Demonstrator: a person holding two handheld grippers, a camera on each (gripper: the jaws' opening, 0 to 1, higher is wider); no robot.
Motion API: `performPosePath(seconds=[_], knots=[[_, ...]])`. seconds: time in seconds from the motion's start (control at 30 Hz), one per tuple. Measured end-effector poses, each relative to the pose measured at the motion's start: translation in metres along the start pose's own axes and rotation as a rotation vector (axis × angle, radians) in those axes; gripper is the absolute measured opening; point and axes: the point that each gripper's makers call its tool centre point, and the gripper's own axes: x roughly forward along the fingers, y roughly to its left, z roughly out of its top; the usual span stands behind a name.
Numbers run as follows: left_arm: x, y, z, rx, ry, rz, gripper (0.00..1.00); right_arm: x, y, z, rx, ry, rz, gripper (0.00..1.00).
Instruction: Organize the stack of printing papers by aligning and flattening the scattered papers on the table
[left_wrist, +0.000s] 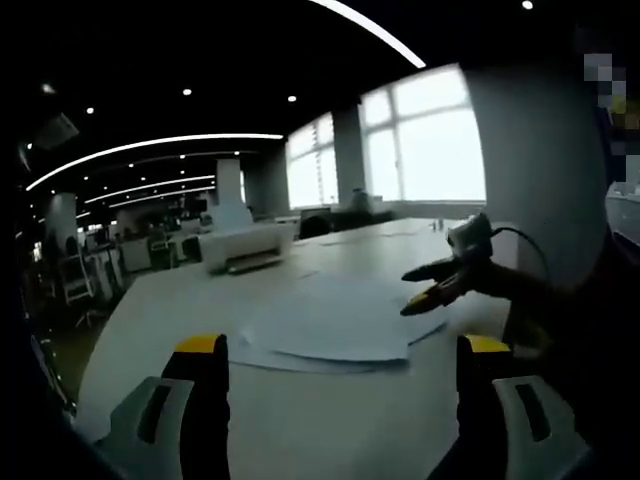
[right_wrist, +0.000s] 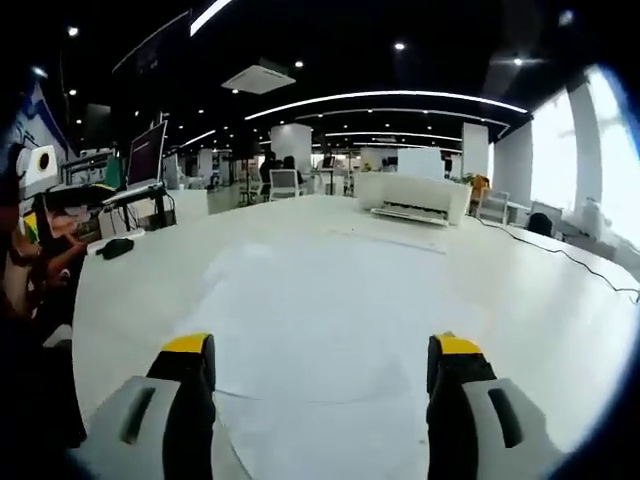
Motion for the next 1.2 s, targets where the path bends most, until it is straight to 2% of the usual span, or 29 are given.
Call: performPosePath(seconds=[0.47,0.83,0.97,1.2], knots=[[0.002,-0.001,-0.001,-0.005,0.000,-0.005,0.97,0.013,-0.012,-0.024,-0.022,0.062,-0.048,0.78],[0.003,-0.003,-0.001,-0.011,-0.005,-0.013,0.97,0.014,-0.015,-0.040,0.002,0.097,-0.059,0.72],[0.003,-0.003,-0.002,-0.011,-0.005,-0.015,0.97,0.015,-0.015,-0.042,0.015,0.101,-0.055,0.71],[0.003,-0.005,-0.001,-0.011,-0.007,-0.021,0.97,0.016,-0.017,-0.043,0.027,0.104,-0.050,0.64]])
